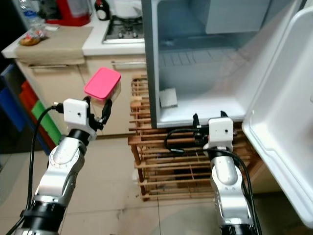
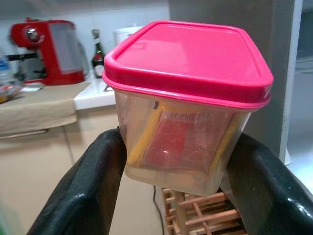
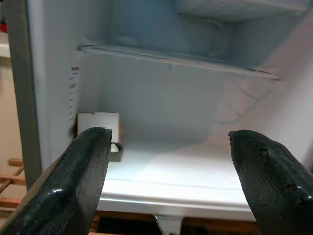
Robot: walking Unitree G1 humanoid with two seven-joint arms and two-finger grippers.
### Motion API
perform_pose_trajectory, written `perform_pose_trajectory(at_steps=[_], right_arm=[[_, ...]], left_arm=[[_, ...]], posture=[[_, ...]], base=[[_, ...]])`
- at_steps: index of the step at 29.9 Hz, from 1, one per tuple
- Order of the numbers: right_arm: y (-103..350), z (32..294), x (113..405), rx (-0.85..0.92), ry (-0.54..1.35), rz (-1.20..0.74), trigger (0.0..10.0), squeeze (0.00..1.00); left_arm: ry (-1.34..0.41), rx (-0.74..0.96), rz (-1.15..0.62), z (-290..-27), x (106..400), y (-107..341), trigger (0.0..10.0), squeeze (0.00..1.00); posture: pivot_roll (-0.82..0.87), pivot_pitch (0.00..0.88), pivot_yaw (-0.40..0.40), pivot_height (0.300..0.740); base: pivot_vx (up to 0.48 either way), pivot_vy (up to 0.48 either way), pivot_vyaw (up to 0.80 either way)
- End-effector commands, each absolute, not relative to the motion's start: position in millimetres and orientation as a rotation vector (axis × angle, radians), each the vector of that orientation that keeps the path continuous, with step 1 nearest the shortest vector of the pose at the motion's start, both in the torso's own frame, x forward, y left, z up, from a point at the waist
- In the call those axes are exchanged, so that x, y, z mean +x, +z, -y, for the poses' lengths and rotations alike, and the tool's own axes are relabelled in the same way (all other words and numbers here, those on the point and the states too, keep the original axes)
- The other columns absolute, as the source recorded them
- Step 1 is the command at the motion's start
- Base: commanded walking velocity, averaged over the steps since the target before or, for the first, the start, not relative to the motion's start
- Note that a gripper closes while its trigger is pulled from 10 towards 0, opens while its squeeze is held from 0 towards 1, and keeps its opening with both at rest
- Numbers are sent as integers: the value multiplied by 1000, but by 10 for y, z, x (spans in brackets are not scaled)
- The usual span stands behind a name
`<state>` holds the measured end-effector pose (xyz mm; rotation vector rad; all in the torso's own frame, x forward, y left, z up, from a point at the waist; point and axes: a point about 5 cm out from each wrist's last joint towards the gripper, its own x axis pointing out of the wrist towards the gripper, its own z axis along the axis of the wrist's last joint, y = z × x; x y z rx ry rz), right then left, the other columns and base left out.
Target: Restocking fridge
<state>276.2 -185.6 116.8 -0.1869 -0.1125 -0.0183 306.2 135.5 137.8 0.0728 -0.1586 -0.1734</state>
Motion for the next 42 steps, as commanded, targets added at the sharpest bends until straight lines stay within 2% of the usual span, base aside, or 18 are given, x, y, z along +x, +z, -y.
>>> perform_pose_trajectory(at_steps=[1,13,18,22,25,33,35,38,39,42], right_arm=[[1197,1835,2798,-182,-3,121,10000,0],[1162,1881,2752,-182,-17,116,10000,0],[1096,1984,2581,-190,-74,100,10000,0],[937,2163,2325,-209,-196,19,10000,0],[915,2333,2258,-223,-295,-8,10000,0],[935,2650,2234,-322,-448,-26,10000,0],[982,2804,2266,-364,-502,-16,10000,0],[997,2873,2282,-388,-518,-16,10000,0],[1018,3051,2297,-407,-574,-24,10000,0],[1085,3226,2317,-428,-622,-20,10000,0]], left_arm=[[-196,90,159,-1312,3065,1398,10000,0],[-220,41,188,-1315,3050,1448,10000,0],[-236,42,193,-1309,3031,1446,10000,0],[-235,41,190,-1332,3018,1435,10000,0],[-246,37,181,-1324,3012,1413,10000,0],[-299,34,170,-1228,3031,1393,10000,0],[-304,33,169,-1216,3054,1399,10000,0],[-305,32,168,-1213,3055,1399,10000,0],[-308,31,164,-1206,3053,1391,10000,0],[-311,31,162,-1202,3053,1386,10000,0]], posture=[[-119,0,52,740],[-126,0,58,740],[-131,0,54,740],[-142,0,50,740],[-156,0,57,740],[-177,0,75,740],[-181,0,80,740],[-183,0,85,740],[-182,0,84,740],[-182,0,79,740]], base=[[0,0,0],[27,-105,0],[0,0,0],[0,0,0],[0,0,0],[0,0,0],[0,0,0],[0,0,0],[0,0,0],[0,0,0]])
